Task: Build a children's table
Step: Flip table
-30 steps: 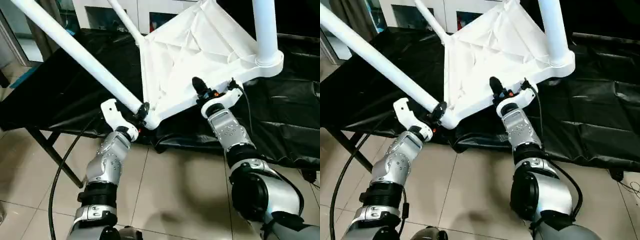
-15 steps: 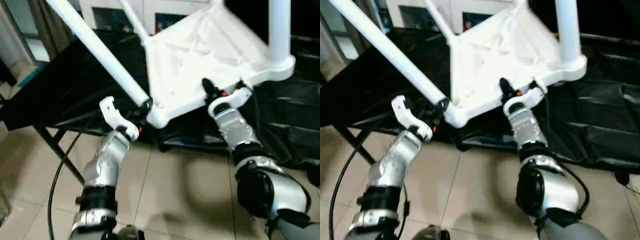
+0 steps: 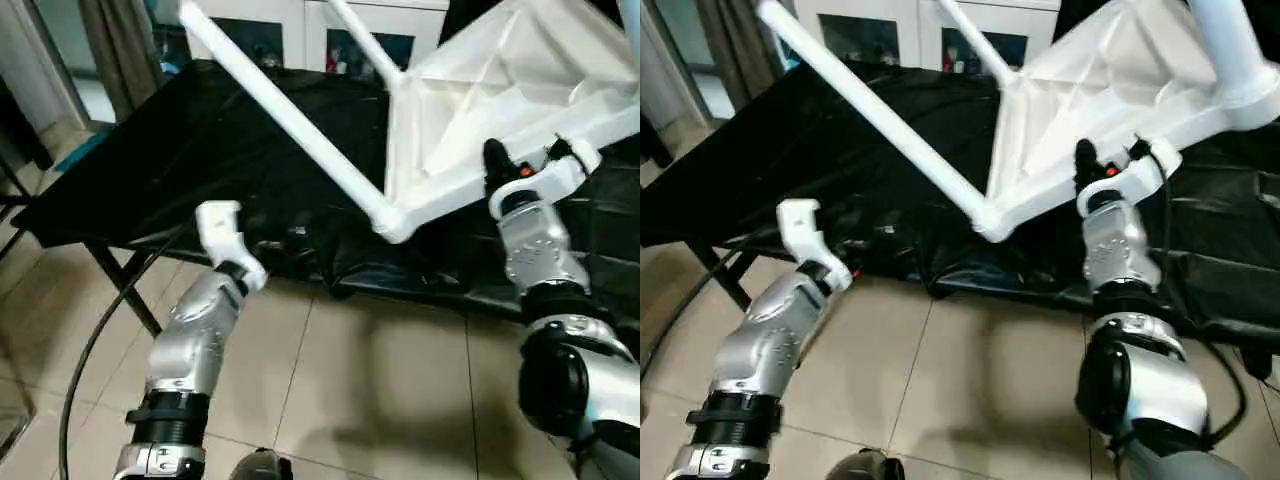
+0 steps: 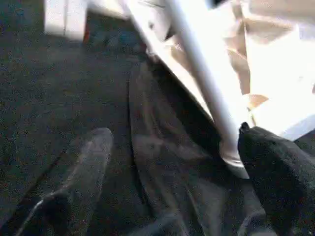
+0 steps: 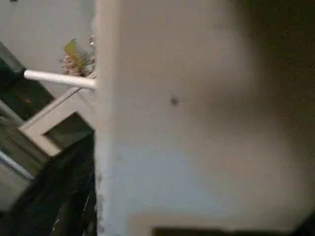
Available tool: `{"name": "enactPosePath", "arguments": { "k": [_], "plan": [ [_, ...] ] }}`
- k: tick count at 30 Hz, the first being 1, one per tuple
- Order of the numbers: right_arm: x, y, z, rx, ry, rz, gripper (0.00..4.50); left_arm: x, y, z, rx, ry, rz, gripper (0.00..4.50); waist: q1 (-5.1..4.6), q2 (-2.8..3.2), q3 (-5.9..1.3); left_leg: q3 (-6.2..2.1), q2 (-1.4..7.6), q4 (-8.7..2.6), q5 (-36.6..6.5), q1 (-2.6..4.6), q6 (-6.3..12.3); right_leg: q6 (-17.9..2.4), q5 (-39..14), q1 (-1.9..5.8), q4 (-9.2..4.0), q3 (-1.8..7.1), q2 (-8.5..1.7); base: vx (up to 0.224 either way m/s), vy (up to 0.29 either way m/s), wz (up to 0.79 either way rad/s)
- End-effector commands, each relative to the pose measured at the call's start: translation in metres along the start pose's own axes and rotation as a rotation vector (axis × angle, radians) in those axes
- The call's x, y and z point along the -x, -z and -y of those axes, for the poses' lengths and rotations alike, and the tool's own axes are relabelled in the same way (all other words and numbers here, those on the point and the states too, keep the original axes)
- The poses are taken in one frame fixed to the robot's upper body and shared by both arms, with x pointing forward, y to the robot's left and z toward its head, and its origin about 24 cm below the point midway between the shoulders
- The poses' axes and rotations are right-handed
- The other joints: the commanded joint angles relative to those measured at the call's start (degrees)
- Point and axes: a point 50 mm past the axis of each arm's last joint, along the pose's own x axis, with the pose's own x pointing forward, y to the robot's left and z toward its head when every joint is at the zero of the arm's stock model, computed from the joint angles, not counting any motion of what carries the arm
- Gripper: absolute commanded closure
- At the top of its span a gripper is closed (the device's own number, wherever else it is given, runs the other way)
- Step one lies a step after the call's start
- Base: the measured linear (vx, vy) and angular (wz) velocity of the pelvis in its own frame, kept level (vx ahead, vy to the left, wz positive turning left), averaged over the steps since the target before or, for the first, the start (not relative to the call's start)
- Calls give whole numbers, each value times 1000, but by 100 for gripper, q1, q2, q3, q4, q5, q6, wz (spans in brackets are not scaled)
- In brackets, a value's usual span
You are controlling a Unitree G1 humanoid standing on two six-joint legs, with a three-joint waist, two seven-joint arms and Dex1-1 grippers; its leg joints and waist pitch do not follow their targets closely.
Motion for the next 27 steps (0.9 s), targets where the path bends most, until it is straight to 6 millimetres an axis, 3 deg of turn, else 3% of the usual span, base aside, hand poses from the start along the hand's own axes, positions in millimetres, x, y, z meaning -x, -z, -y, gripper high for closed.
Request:
{"name": "enactPosePath", "arguments": {
  "k": [1, 7, 11, 13, 19, 27],
  "plan": [
    [-1, -14, -1, 153, -11, 29, 254, -6, -16, 2, -88, 19, 56, 0, -67, -65, -475, -233, 379, -444, -858, 286, -83, -1085, -1, 227, -462, 235, -373, 0, 0, 0],
    [-4, -27, -7, 339, 2, 43, 254, -21, -58, 17, -315, 131, 164, 0, -159, -72, -483, -219, 369, -421, -720, 275, 12, -1220, 76, 210, -437, 231, -356, 0, 0, 0],
    [-6, -30, -8, 356, 31, 46, 254, -25, -67, 25, -383, 186, 198, 0, -185, -103, -487, -202, 355, -397, -671, 261, 125, -1349, 187, 223, -432, 234, -363, 0, 0, 0],
    [-8, -33, -10, 388, 38, 44, 254, -27, -74, 35, -475, 270, 205, 0, -175, -87, -490, -199, 358, -392, -673, 276, 155, -1348, 103, 201, -430, 236, -354, 0, 0, 0],
    [-14, -42, -20, 475, 37, 52, 255, -34, -92, 51, -695, 379, 226, 0, -182, -78, -486, -206, 362, -407, -746, 284, 31, -1356, 54, 195, -423, 230, -342, 0, 0, 0],
    [-22, -42, -32, 574, 5, -2, 255, -46, -115, 58, -910, 394, 279, 0, -195, -106, -490, -194, 340, -370, -552, 251, 174, -1491, 320, 213, -380, 230, -350, 0, 0, 0]
  ]
}}
